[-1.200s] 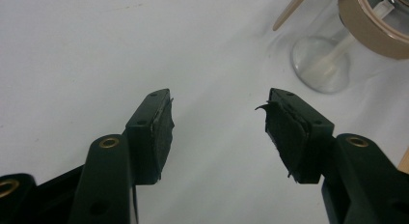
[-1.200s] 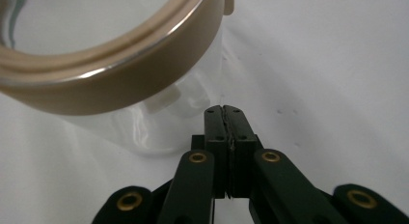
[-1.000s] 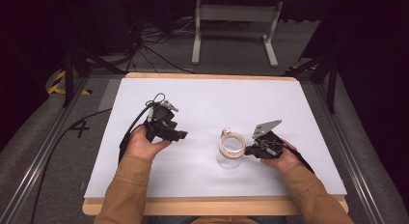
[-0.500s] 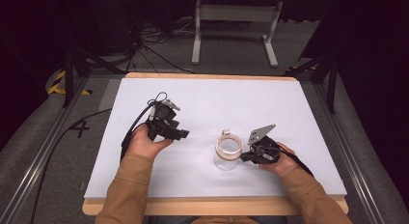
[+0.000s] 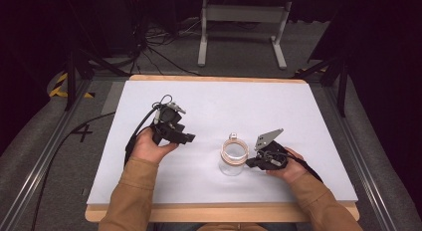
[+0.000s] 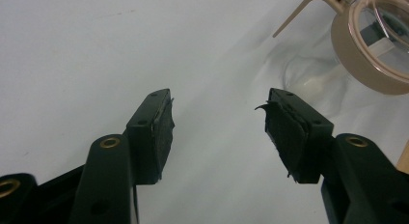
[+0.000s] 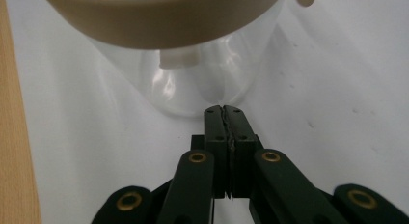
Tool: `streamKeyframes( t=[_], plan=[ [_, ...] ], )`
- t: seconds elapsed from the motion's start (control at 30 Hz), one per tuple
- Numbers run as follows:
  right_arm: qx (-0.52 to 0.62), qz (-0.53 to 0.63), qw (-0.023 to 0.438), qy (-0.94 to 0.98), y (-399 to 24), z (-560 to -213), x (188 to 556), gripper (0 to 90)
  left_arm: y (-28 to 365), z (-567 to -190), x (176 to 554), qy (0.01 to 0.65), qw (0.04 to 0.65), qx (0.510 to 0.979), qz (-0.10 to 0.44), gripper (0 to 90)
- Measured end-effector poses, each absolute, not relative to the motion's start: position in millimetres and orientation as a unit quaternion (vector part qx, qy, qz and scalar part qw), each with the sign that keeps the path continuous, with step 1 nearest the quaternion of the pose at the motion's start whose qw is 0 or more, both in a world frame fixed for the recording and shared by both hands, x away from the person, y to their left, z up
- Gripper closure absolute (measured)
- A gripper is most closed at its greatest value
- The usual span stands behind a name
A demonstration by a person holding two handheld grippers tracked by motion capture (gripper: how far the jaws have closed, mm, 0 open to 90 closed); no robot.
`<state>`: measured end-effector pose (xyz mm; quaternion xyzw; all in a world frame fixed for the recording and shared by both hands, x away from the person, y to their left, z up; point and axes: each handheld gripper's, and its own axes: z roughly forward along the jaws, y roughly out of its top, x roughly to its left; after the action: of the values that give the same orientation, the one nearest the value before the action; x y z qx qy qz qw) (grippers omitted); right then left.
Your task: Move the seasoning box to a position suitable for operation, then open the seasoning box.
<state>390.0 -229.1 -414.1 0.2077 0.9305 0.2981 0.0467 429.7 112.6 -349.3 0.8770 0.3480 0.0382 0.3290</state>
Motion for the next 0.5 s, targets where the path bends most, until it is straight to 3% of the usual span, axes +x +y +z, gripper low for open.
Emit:
streamKeyframes(
  t=[0.5],
  plan=[
    [0.247, 0.422, 0.094, 0.867, -250.5, -364.5, 395.1, 89.4, 117.1, -347.8, 427.4, 0.353, 0.33, 0.875, 0.041, 43.3]
  ],
)
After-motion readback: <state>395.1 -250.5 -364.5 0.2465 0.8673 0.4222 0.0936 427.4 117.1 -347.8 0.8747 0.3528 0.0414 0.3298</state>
